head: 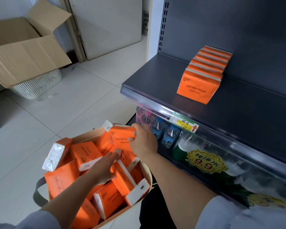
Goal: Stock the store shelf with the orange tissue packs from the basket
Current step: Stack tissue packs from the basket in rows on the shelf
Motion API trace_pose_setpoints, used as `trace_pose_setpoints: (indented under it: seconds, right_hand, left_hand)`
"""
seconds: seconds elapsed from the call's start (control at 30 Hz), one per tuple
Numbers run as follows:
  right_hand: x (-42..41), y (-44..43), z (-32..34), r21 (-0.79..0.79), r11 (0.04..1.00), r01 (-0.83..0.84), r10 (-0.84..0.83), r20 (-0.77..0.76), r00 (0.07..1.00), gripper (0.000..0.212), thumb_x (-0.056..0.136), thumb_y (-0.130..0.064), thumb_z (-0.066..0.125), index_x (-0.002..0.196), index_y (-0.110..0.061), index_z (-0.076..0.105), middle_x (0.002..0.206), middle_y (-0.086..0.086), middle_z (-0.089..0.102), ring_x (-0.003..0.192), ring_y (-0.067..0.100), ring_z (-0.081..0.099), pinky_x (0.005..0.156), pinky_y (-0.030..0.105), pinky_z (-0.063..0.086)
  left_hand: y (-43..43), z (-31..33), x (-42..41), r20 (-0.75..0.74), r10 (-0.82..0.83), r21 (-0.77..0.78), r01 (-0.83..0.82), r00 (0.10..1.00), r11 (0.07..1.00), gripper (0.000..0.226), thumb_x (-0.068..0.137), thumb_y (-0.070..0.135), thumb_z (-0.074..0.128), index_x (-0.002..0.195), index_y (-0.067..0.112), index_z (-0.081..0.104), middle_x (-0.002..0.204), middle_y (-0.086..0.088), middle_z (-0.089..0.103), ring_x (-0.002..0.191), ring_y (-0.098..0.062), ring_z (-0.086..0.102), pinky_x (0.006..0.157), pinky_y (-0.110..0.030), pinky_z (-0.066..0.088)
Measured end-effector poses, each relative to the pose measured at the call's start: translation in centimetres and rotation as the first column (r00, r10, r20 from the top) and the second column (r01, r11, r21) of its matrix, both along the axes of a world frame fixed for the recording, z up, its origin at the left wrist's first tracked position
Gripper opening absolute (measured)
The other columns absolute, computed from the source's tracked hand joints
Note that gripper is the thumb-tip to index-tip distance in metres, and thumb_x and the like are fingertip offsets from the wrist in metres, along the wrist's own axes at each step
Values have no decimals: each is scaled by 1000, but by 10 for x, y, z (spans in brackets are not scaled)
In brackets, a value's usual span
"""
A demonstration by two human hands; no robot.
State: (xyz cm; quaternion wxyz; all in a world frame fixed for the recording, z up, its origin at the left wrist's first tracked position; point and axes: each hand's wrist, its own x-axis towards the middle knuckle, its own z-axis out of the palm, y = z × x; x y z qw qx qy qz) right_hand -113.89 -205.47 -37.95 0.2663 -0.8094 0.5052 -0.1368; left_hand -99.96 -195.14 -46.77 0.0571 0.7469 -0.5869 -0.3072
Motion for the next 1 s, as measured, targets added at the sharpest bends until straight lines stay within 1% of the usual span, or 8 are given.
trace_pose_setpoints:
  seconds: [0.17, 0.33, 0.47, 0.6, 0.67, 0.77, 0.87, 1.0]
  right_hand:
    - [0, -1, 4, 8, 1000, -2, 1, 28, 1000, 41, 90, -28, 65, 127, -23, 49, 115, 3, 48, 99, 21, 56, 71, 28, 41]
    - [-4, -3, 14, 28, 999, 23, -26, 121, 992, 48, 88, -27, 68, 130, -20, 46, 120, 1, 55, 109, 20, 55, 78, 30, 42]
    - [-11, -9, 29, 63, 993, 98, -113, 314, 943, 44, 81, -24, 74, 118, -18, 52, 107, -4, 58, 104, 18, 54, 79, 29, 42]
    - [-20, -18, 43, 60, 983, 176, -183, 481, 858, 39, 74, -21, 79, 105, -23, 55, 79, -13, 50, 86, 16, 56, 72, 29, 43]
    - [-27, -24, 50, 19, 981, 195, -175, 539, 824, 40, 73, -20, 80, 105, -24, 55, 83, -13, 53, 88, 18, 58, 77, 35, 48]
    - [-44, -35, 63, -19, 972, 232, -177, 587, 790, 42, 73, -17, 80, 108, -23, 58, 104, -5, 58, 96, 18, 59, 83, 38, 51]
    - [-67, -49, 73, -61, 956, 286, -189, 615, 766, 43, 72, -15, 80, 108, -24, 61, 108, -1, 59, 96, 19, 60, 85, 37, 51]
    - [-98, -70, 87, -105, 934, 340, -218, 585, 781, 44, 71, -17, 81, 110, -25, 61, 106, 0, 62, 93, 18, 61, 86, 41, 52]
  left_hand:
    - [1, -1, 9, -82, 38, 15, -37, 996, 999, 55, 67, 17, 82, 97, 35, 40, 103, 7, 61, 96, -15, 59, 80, -30, 51]
    - [1, 23, 27, -300, 159, -19, -173, 941, 985, 49, 62, 26, 88, 98, 39, 56, 93, 4, 65, 90, -17, 62, 82, -33, 50]
    - [-3, 56, 36, -513, 236, -52, -305, 825, 951, 65, 30, 65, 86, 89, 45, 69, 79, 10, 72, 78, -4, 66, 77, -25, 52]
    - [-14, 81, 41, -610, 287, -44, -393, 739, 919, 83, 36, 48, 93, 111, 24, 68, 97, -4, 74, 92, -20, 70, 85, -40, 56]
    - [-22, 96, 37, -639, 268, -71, -401, 721, 913, 82, 35, 48, 93, 109, 22, 68, 97, -5, 74, 90, -22, 70, 78, -35, 57]
    - [-34, 117, 25, -683, 213, -103, -381, 699, 919, 52, 56, 20, 90, 103, 19, 67, 93, -6, 72, 87, -23, 69, 70, -28, 55]
    - [-48, 131, 15, -706, 162, -142, -363, 689, 921, 44, 64, 10, 85, 104, 16, 66, 87, -1, 70, 81, -21, 68, 67, -25, 53]
    - [-64, 145, 2, -713, 108, -191, -340, 693, 921, 42, 63, 5, 85, 100, 14, 66, 90, -6, 70, 87, -29, 68, 80, -38, 56]
